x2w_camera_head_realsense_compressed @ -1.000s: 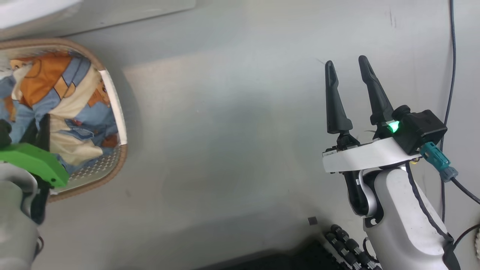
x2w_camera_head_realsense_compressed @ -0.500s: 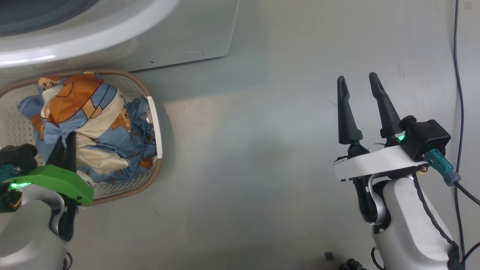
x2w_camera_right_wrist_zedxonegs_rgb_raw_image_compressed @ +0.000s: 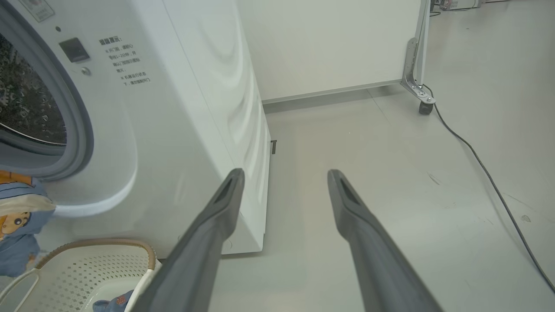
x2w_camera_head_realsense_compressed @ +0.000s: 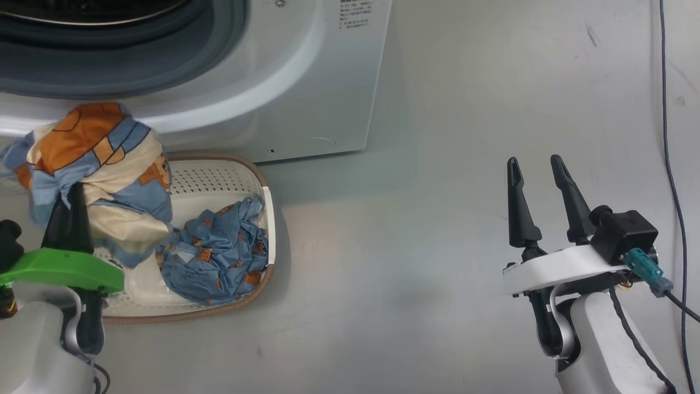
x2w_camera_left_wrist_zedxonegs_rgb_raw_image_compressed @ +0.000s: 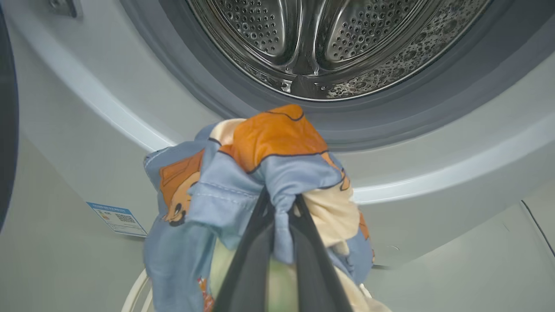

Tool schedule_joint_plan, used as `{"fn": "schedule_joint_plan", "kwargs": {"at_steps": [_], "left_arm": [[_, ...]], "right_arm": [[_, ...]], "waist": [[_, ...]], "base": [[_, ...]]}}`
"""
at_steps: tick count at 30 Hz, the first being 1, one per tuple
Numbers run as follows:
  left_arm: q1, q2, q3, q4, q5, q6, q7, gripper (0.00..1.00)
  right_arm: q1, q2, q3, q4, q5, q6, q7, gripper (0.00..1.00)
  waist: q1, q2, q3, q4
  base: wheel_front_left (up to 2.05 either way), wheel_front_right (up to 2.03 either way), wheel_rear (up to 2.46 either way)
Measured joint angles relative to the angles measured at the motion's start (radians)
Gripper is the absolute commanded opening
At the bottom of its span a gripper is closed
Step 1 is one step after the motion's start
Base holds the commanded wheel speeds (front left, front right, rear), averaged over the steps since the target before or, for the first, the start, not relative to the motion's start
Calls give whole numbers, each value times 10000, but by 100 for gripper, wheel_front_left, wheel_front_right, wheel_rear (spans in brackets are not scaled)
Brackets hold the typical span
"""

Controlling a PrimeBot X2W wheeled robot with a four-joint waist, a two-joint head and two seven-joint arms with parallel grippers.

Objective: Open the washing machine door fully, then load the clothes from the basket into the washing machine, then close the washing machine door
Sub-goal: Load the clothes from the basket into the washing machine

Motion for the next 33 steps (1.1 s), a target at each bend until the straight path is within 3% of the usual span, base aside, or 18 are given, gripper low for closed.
{"fn": "schedule_joint_plan", "kwargs": {"at_steps": [22,33], "left_arm": [[2896,-566,1411,-2936,1902,0,0,0],[4257,-681,2071,-3866,2372,0,0,0]], "right_arm": [[1340,-50,-357,472,-119,594,0,100],[1736,-42,-424,380,-221,686,0,100]], "waist": [[0,0,-3025,521],[0,0,-3830,496]], "base": [[0,0,0],[0,0,0]]}}
